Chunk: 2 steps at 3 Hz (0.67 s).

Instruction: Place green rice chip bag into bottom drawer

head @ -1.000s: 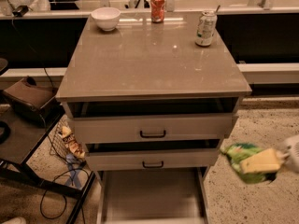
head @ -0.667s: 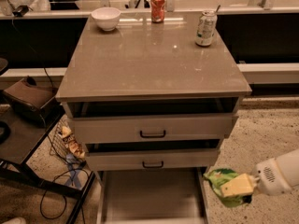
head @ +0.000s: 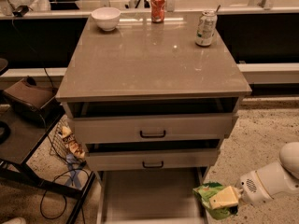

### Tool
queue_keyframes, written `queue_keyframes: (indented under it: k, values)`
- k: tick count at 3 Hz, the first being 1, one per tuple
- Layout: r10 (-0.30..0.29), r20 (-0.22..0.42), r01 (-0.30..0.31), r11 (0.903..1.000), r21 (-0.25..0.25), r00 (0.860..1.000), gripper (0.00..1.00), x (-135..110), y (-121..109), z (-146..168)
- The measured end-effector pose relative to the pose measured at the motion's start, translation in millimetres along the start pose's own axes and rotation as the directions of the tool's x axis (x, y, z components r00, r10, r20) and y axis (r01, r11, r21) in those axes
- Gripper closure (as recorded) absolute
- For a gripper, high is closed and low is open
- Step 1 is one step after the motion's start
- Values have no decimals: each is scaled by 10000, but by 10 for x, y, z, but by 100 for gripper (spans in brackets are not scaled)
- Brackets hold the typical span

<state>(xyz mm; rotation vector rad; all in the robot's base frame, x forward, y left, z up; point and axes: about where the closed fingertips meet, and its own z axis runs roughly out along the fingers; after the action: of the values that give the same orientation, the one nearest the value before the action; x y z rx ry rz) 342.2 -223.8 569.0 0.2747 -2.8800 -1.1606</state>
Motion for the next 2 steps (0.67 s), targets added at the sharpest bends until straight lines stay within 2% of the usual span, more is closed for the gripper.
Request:
queue_keyframes:
  k: [1,2]
  values:
    - [326,-149,-333,9983,-488,9994,100,-152,-164,283]
    - [554,-90,-561,9881,-1431,9984,100,-429,-468,702]
